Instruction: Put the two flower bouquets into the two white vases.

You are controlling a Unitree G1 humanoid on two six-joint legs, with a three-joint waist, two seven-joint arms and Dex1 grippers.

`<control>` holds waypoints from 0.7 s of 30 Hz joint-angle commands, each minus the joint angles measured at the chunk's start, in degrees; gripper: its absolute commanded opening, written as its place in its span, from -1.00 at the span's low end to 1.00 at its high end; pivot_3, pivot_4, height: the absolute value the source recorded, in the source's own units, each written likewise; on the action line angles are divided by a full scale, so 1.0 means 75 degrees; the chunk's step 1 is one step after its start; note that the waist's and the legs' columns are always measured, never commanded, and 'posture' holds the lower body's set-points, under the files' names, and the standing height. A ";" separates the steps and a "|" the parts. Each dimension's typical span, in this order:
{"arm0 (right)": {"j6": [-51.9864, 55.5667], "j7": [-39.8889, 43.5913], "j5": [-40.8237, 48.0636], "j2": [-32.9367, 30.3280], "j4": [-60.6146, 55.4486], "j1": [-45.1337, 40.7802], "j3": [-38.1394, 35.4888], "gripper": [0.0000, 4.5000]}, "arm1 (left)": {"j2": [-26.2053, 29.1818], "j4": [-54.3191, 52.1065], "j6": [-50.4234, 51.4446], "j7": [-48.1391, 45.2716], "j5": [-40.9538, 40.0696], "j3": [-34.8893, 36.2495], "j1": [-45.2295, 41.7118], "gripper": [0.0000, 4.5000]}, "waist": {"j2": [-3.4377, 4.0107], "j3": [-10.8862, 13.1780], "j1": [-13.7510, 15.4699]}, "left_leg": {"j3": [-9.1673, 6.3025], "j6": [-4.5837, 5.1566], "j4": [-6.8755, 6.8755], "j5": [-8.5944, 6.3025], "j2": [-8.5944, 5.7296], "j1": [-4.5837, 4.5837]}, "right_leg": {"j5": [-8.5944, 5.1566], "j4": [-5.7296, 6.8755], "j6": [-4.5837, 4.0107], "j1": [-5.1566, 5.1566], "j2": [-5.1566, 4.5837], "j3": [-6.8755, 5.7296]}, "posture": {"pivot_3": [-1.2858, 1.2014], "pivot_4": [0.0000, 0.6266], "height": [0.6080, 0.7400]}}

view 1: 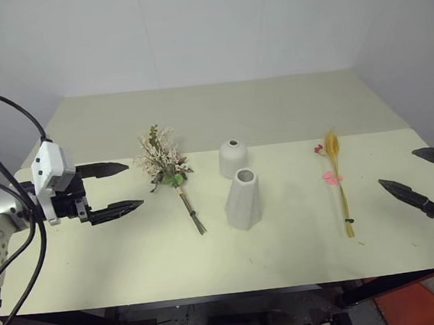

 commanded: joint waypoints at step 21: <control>0.3323 -0.1345 -0.0110 -0.0595 0.1524 -0.3540 0.3394 1.00 | -0.0268 -0.0163 -0.0205 -0.0135 -0.0141 -0.0160 -0.0396 0.99 | 0.0002 0.0002 -0.0053 | 0.0019 0.0000 0.0001 0.0000 0.0009 0.0005 | 0.0009 0.0001 -0.0022 -0.0007 0.0009 0.0012 | 0.03 -0.52 1.00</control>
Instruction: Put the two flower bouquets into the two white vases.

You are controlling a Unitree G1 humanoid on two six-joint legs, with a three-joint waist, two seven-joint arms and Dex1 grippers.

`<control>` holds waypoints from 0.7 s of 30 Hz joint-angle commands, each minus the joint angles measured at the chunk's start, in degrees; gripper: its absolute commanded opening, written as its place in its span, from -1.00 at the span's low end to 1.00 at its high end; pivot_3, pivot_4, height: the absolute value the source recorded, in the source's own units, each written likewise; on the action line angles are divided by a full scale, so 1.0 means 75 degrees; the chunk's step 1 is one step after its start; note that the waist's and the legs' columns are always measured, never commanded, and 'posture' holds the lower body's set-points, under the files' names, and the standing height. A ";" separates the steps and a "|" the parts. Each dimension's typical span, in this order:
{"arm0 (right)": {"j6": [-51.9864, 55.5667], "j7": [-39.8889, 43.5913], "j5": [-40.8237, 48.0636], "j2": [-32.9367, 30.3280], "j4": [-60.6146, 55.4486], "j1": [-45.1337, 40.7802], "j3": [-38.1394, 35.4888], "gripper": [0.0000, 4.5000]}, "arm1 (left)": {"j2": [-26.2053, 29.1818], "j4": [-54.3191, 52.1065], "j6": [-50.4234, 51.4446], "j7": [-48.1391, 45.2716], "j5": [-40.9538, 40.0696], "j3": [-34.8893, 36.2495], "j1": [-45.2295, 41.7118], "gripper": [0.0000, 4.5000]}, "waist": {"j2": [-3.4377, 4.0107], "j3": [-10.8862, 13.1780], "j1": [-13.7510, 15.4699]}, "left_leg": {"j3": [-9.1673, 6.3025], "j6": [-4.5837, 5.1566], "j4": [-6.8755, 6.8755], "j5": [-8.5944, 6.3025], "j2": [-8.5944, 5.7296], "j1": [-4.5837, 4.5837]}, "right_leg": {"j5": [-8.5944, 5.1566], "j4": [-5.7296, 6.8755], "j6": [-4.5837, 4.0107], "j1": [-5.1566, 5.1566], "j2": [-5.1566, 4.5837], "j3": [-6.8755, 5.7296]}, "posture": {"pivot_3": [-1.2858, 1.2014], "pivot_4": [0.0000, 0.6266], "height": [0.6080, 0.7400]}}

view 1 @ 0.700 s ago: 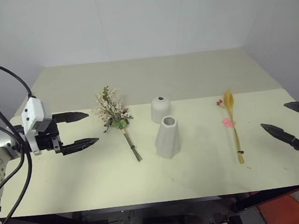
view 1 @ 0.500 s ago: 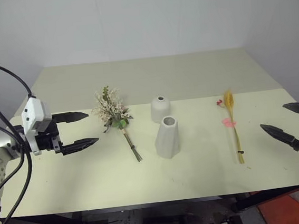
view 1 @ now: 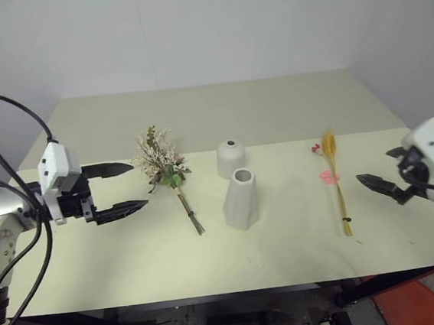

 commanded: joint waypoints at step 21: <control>0.1113 0.1676 -0.1653 0.1258 0.8117 -0.6515 0.4509 1.00 | -0.0160 -0.0467 -0.0287 -0.0355 -0.0109 -0.0269 0.0025 0.99 | 0.0006 0.0006 -0.0109 | 0.0014 -0.0005 0.0002 0.0003 -0.0022 -0.0095 | 0.0053 0.0011 -0.0073 -0.0124 0.0011 0.0006 | 0.03 -0.52 1.00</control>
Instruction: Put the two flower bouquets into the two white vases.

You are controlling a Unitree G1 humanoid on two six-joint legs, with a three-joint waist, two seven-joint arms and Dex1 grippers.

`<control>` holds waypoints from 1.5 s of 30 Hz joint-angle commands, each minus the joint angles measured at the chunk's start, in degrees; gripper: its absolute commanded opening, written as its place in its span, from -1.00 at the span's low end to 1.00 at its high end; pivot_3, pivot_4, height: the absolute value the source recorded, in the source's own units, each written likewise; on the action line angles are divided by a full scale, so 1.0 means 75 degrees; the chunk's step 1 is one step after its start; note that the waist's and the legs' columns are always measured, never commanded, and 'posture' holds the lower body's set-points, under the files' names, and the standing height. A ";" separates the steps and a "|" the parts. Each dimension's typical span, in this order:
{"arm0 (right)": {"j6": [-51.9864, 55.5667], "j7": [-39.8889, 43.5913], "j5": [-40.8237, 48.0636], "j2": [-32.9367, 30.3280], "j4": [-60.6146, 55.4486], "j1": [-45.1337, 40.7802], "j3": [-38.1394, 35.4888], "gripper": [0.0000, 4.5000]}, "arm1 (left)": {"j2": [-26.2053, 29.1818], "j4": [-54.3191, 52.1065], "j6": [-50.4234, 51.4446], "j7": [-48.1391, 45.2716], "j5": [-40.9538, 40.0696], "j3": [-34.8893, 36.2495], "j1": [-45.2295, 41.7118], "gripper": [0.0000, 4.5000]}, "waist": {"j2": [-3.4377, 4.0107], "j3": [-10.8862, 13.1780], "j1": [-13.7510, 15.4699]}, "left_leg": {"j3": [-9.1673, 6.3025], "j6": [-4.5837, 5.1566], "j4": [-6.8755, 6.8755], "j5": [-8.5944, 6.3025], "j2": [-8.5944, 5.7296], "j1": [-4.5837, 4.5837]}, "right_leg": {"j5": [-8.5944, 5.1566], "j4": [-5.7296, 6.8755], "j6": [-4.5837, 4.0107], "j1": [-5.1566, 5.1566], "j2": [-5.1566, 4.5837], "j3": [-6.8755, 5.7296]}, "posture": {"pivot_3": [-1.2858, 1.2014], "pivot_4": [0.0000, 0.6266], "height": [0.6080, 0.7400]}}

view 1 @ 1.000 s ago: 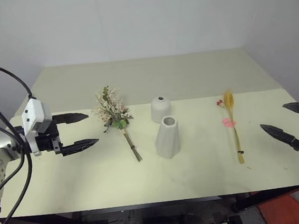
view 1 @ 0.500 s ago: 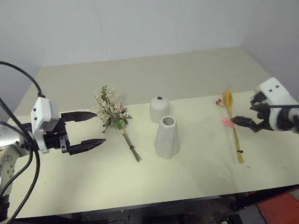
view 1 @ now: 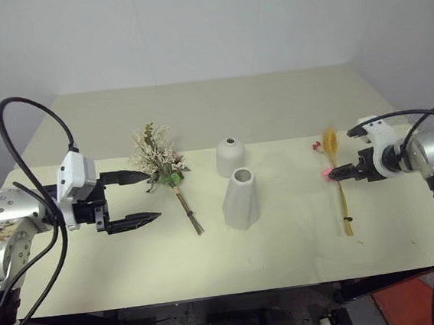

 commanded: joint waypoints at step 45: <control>-0.8696 -0.2037 0.2264 0.5977 -0.0497 -0.0922 -0.3754 -1.00 | 0.0365 -0.0374 0.0520 0.0422 -0.0188 0.0516 0.0036 1.00 | 0.0012 0.0003 -0.0332 | -0.0001 -0.0048 -0.0010 0.0027 0.0039 -0.0032 | 0.0030 0.0118 -0.0013 -0.0131 0.0070 0.0119 | 0.03 -0.52 1.00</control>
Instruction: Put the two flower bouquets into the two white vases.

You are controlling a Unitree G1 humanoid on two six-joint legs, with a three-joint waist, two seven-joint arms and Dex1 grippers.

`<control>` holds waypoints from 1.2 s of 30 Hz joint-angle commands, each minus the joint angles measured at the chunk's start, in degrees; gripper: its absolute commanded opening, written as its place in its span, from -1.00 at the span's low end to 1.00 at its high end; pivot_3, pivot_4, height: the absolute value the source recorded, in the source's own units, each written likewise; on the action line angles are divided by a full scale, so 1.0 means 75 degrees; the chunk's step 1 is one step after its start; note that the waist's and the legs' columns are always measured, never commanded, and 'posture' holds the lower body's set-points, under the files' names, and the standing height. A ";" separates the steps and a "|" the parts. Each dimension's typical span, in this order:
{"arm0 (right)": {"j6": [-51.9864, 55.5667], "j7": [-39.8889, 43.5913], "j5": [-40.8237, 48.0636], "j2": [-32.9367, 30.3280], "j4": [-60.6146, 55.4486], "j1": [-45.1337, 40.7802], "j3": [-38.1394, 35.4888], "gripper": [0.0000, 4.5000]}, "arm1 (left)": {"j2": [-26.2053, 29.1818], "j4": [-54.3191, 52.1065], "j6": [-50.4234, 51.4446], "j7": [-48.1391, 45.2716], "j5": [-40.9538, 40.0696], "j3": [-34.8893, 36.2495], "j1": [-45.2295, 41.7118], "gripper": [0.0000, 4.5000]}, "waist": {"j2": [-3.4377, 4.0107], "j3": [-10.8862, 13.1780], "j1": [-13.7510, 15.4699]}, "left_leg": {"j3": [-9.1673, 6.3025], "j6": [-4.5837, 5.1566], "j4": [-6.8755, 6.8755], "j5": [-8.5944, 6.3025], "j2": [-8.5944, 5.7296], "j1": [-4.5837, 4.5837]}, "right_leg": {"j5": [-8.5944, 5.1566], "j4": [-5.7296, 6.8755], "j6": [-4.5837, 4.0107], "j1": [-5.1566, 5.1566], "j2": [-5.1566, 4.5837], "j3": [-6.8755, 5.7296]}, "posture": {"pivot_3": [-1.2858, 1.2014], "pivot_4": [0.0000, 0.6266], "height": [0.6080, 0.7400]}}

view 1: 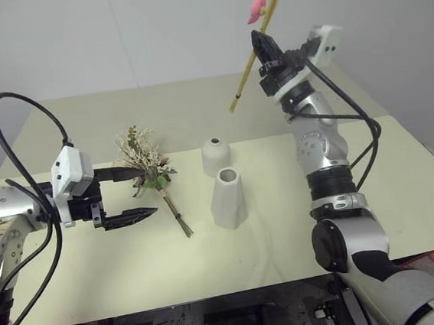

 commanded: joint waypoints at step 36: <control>-0.1481 0.0930 -0.0819 0.0434 0.2790 -0.0665 0.0175 -1.00 | 0.0249 -0.0959 0.0293 0.0410 -0.0490 0.1364 0.1291 1.00 | 0.0005 0.0003 -0.0193 | -0.0002 -0.0002 -0.0003 0.0001 0.0002 0.0002 | 0.0001 0.0002 -0.0002 -0.0003 0.0002 0.0004 | 0.03 -0.52 1.00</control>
